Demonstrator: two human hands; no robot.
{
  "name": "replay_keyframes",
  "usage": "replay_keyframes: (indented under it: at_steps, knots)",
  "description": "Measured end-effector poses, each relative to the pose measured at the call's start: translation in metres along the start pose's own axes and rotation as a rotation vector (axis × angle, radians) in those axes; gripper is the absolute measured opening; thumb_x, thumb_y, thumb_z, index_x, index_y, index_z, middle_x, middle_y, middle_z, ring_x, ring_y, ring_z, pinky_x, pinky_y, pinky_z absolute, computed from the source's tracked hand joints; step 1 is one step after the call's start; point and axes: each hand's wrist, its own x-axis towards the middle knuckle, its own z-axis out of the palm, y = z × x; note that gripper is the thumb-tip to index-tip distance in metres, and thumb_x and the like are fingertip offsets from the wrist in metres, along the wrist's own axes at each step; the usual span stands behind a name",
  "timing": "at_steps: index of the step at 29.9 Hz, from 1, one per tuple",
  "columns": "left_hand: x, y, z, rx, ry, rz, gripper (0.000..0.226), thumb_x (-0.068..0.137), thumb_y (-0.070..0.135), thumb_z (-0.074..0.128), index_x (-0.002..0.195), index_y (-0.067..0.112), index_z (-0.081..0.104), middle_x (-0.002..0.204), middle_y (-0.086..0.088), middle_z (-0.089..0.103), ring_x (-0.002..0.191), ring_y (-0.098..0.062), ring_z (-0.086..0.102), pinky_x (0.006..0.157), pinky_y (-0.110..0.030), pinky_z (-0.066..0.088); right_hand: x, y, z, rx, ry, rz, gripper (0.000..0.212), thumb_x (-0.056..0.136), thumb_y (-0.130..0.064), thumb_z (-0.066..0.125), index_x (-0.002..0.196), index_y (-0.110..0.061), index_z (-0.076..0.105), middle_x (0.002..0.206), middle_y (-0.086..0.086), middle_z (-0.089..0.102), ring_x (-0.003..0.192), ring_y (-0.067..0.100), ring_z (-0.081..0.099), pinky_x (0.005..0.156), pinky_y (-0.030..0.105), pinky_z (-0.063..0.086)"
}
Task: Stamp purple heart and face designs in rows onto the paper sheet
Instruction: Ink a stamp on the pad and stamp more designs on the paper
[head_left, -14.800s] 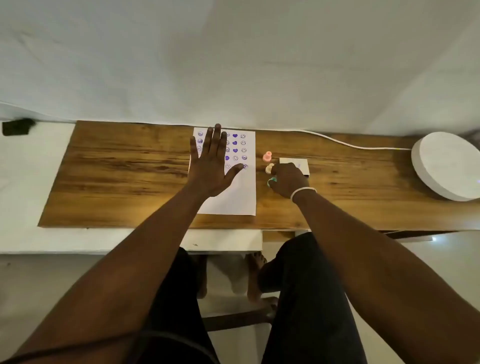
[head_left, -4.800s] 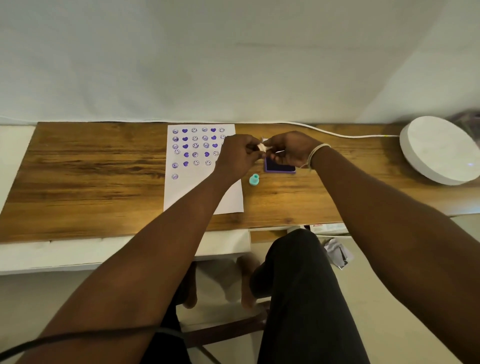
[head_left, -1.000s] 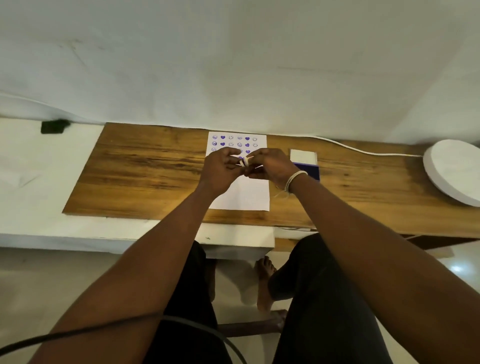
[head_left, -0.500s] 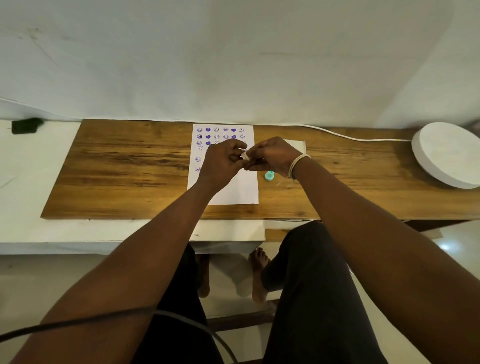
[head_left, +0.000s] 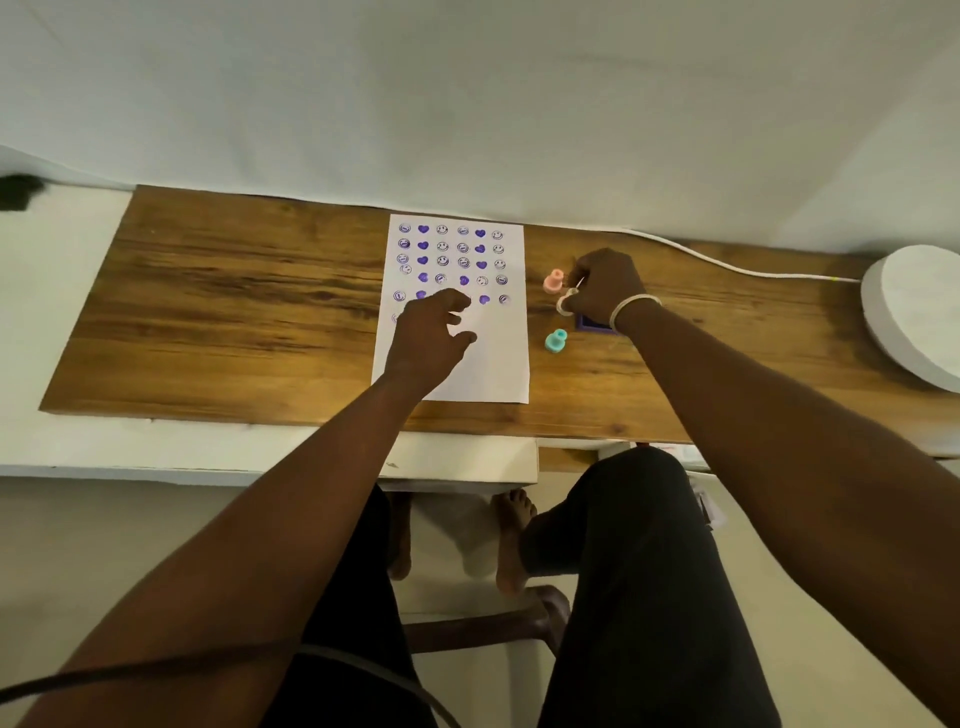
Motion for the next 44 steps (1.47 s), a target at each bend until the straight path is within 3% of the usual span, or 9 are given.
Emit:
replay_keyframes:
  at_steps: [12,17,27,29,31,33,35,39,44]
  knots:
    - [0.012,-0.004,-0.011,0.023,0.001,0.059,0.036,0.075,0.013,0.081,0.108,0.011,0.066,0.106,-0.003,0.07,0.093,-0.018,0.068,0.088,-0.043,0.056,0.005,-0.003,0.029,0.064,-0.028,-0.032,0.034,0.072,-0.017,0.084,0.102,-0.007,0.071,0.114,0.008,0.071,0.102,0.022,0.067,0.082,0.021,0.045]
    - [0.01,-0.002,-0.008,0.047,-0.002,0.066,0.039,0.074,0.018,0.082,0.109,0.012,0.066,0.108,-0.004,0.071,0.094,-0.018,0.068,0.088,-0.043,0.057,0.011,-0.004,0.011,0.009,0.088,0.004,0.041,0.075,-0.041,0.079,0.093,-0.006,0.069,0.098,0.009,0.066,0.089,0.023,0.061,0.072,0.028,0.042]
    - [0.022,0.001,0.002,0.103,0.003,0.074,0.044,0.076,0.028,0.081,0.113,0.013,0.064,0.112,-0.001,0.07,0.095,-0.015,0.066,0.091,-0.038,0.055,0.04,-0.013,0.027,-0.106,0.027,-0.015,0.028,0.081,-0.026,0.075,0.1,-0.006,0.07,0.106,0.011,0.07,0.1,0.026,0.064,0.077,0.023,0.04]
    - [0.024,0.007,0.004,0.107,0.012,0.095,0.045,0.077,0.028,0.08,0.116,0.012,0.065,0.114,-0.003,0.07,0.098,-0.017,0.067,0.092,-0.035,0.054,0.038,-0.012,0.019,0.041,0.082,0.031,0.024,0.078,-0.025,0.076,0.093,-0.007,0.073,0.093,0.009,0.071,0.086,0.021,0.065,0.074,0.022,0.042]
    - [0.025,0.017,0.006,0.09,0.022,0.136,0.044,0.079,0.027,0.079,0.117,0.01,0.066,0.115,-0.006,0.071,0.101,-0.018,0.067,0.094,-0.035,0.054,0.033,-0.015,0.003,0.419,0.086,0.103,0.02,0.075,-0.025,0.078,0.084,-0.007,0.076,0.08,0.014,0.072,0.07,0.018,0.064,0.073,0.03,0.053]
    - [0.03,0.032,0.007,0.032,0.044,0.159,0.044,0.079,0.027,0.078,0.118,0.011,0.066,0.116,-0.006,0.071,0.1,-0.018,0.067,0.095,-0.039,0.054,0.025,-0.019,-0.016,0.944,-0.019,0.176,0.012,0.079,-0.017,0.076,0.078,-0.005,0.074,0.083,0.024,0.071,0.07,0.021,0.062,0.076,0.035,0.058]
    - [0.035,0.05,0.008,-0.04,0.046,0.154,0.049,0.079,0.027,0.079,0.124,0.012,0.064,0.121,-0.004,0.069,0.103,-0.015,0.067,0.095,-0.033,0.055,0.014,-0.019,-0.031,1.235,-0.205,0.234,0.013,0.089,-0.014,0.066,0.083,-0.002,0.07,0.08,0.015,0.067,0.071,0.018,0.06,0.067,0.025,0.057]
    - [0.04,0.077,0.012,-0.145,-0.004,0.192,0.052,0.079,0.021,0.08,0.128,0.011,0.062,0.121,-0.005,0.069,0.099,-0.012,0.066,0.076,-0.001,0.048,-0.007,-0.012,-0.036,1.297,-0.442,0.232,0.018,0.095,-0.019,0.056,0.093,-0.004,0.067,0.07,0.003,0.062,0.06,0.008,0.054,0.053,0.016,0.048]
    - [0.034,0.092,0.013,-0.114,-0.024,0.242,0.046,0.081,0.023,0.077,0.125,0.014,0.065,0.105,0.001,0.071,0.082,-0.005,0.067,0.068,0.001,0.046,-0.025,-0.005,-0.032,1.413,-0.506,0.282,0.017,0.096,-0.02,0.056,0.099,-0.005,0.063,0.075,0.005,0.06,0.058,0.006,0.05,0.049,0.012,0.046]
